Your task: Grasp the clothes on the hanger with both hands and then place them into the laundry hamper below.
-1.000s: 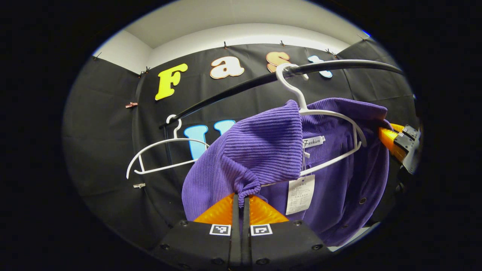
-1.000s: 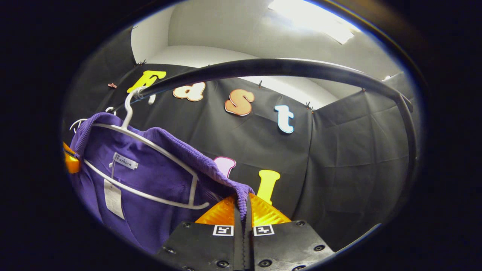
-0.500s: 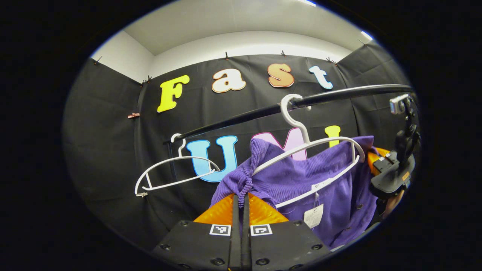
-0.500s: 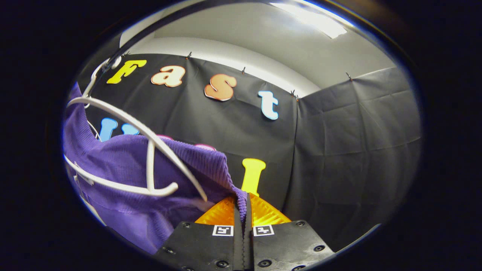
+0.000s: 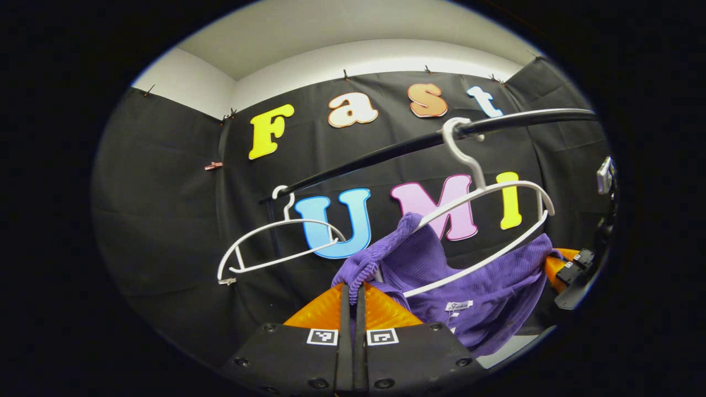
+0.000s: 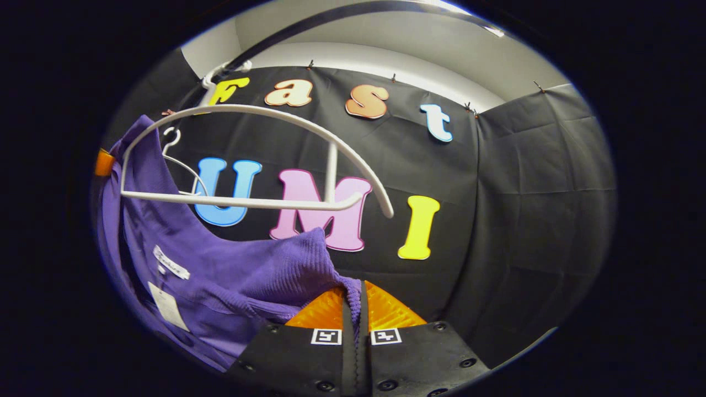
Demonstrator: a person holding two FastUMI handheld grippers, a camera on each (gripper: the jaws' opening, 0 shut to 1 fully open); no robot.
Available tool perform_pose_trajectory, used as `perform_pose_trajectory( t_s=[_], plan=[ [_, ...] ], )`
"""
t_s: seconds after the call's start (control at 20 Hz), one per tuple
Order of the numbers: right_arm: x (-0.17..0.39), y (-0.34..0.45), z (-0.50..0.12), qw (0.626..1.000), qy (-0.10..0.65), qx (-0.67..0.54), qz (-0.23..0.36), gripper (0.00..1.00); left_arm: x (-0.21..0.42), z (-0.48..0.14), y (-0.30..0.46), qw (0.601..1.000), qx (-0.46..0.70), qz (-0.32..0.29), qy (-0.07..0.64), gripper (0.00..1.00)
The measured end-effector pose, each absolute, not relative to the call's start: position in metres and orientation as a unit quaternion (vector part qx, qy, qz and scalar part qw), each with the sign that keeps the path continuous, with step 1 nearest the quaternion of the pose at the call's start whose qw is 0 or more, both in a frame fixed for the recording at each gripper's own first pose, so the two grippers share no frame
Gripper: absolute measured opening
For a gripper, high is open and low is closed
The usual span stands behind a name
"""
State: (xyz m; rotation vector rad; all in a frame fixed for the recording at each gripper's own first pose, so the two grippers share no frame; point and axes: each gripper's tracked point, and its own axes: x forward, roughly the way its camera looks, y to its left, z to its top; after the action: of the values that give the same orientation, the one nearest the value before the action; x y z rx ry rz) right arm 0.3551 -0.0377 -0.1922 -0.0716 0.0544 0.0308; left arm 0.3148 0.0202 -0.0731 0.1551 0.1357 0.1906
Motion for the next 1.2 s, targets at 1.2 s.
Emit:
perform_pose_trajectory(
  t_s=[1.2],
  plan=[
    [0.248,0.059,-0.177,0.980,0.087,0.011,0.180,0.04,0.236,-0.212,0.002,0.977,-0.028,0.006,0.209,0.05]
  ],
)
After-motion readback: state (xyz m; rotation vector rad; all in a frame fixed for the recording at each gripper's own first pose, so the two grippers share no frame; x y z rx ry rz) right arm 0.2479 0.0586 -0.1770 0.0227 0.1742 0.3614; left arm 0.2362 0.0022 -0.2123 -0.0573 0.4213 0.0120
